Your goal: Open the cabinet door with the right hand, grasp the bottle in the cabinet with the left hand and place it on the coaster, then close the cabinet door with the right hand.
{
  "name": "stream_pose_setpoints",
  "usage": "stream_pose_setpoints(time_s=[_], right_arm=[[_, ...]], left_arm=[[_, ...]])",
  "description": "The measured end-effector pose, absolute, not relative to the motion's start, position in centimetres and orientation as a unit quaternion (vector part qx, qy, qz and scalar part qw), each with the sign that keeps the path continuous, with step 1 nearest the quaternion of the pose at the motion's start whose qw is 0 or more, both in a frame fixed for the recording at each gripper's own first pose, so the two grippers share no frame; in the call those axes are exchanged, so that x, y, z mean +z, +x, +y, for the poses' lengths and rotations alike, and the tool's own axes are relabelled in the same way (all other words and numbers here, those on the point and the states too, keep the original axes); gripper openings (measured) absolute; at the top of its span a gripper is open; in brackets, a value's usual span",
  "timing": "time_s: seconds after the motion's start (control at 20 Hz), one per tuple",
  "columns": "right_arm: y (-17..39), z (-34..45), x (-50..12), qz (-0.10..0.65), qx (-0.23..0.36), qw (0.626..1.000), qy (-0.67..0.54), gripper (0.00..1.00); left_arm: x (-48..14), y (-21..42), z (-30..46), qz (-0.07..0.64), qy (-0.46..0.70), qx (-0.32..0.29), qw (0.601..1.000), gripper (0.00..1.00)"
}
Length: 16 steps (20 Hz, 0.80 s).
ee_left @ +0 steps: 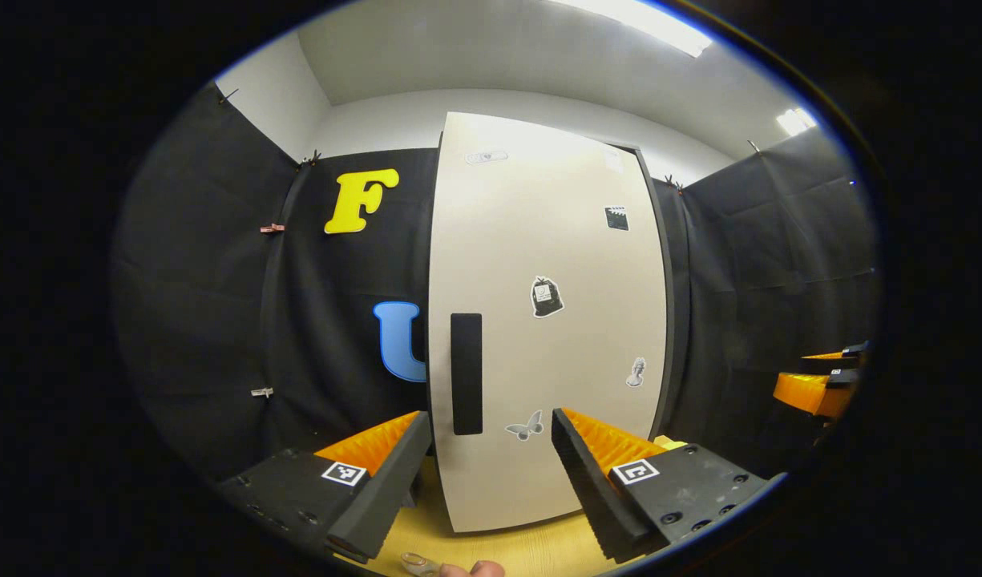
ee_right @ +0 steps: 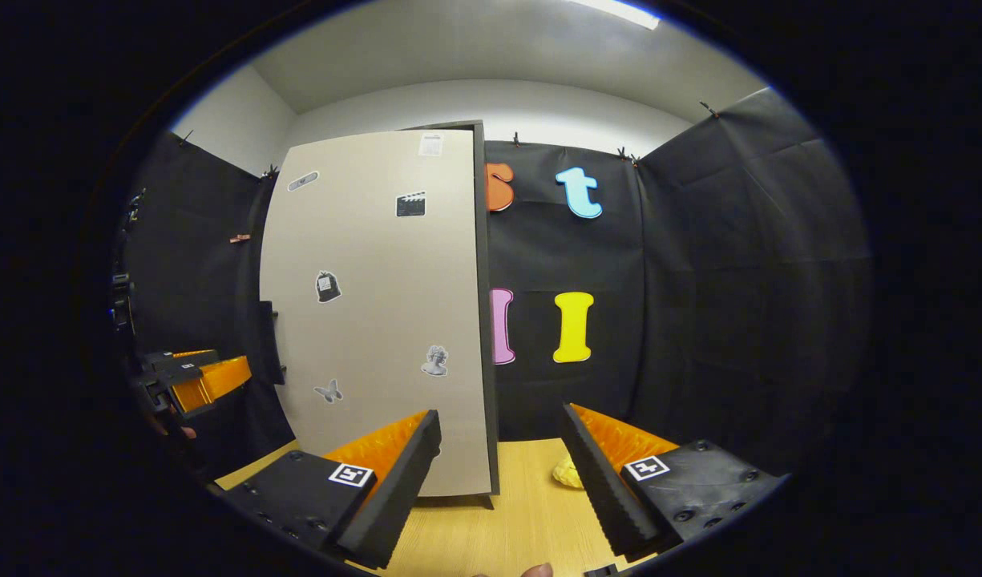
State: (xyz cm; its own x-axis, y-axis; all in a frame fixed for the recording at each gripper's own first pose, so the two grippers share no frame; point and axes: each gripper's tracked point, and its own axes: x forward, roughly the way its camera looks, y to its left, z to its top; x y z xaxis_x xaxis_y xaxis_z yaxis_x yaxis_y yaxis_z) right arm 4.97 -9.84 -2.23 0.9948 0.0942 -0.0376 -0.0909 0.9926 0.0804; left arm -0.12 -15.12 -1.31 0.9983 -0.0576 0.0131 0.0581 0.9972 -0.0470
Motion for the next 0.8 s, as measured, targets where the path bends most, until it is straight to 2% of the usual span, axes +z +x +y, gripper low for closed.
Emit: stream_pose_setpoints(time_s=[0.8], right_arm=[[5.5, -10.7, -2.3, 0.022, 0.057, 0.997, 0.044, 0.98]], left_arm=[[-0.5, 1.0, -17.3, -0.014, -0.003, -0.031, 0.999, 0.95]])
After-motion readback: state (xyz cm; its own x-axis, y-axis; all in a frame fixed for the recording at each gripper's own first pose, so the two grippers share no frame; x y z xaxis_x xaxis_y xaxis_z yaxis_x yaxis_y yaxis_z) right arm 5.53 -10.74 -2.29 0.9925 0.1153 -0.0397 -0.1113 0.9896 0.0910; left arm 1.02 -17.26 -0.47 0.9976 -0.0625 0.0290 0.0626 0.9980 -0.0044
